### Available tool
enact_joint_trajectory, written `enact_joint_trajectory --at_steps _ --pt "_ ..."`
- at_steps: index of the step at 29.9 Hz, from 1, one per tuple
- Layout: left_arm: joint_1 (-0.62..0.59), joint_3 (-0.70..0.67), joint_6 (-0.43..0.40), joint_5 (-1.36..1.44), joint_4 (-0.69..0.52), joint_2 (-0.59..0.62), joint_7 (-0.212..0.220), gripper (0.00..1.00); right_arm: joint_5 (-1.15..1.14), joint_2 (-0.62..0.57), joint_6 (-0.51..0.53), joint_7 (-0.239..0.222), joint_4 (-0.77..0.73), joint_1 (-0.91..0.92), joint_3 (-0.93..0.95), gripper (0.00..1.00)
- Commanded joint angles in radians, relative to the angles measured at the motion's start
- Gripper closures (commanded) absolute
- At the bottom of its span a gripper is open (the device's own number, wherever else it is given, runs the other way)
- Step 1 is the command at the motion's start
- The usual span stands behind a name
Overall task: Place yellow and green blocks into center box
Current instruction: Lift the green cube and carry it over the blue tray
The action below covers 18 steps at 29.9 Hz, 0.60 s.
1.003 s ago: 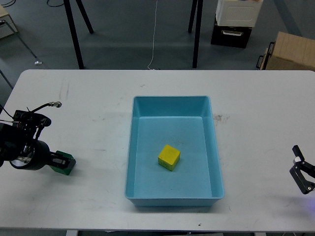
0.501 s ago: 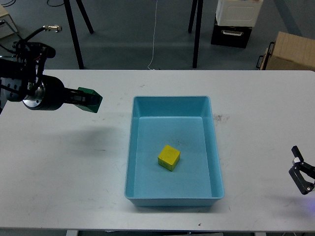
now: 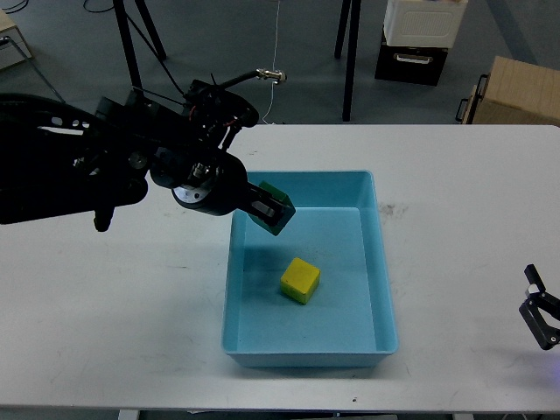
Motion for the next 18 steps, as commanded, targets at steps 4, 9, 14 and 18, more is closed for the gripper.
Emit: enact_joint_trajectory --at_steps 4,9,14,18 --pt "0.008 0.025 0.000 -0.006 0.080 -0.184 0.000 0.97 0.000 0.000 0.000 0.002 -0.006 0.004 0.001 0.00" --pt "0.039 0.025 0.000 -0.004 0.134 -0.260 0.000 0.93 0.000 -0.001 0.000 0.000 -0.006 0.002 0.011 0.00" --pt "0.056 0.075 0.000 -0.003 0.147 -0.260 -0.009 0.64 0.000 -0.001 0.000 0.002 -0.008 0.002 0.012 0.00" --pt "0.074 0.081 0.000 -0.004 0.145 -0.248 -0.015 0.46 0.000 -0.001 0.000 0.000 -0.017 0.002 0.011 0.00"
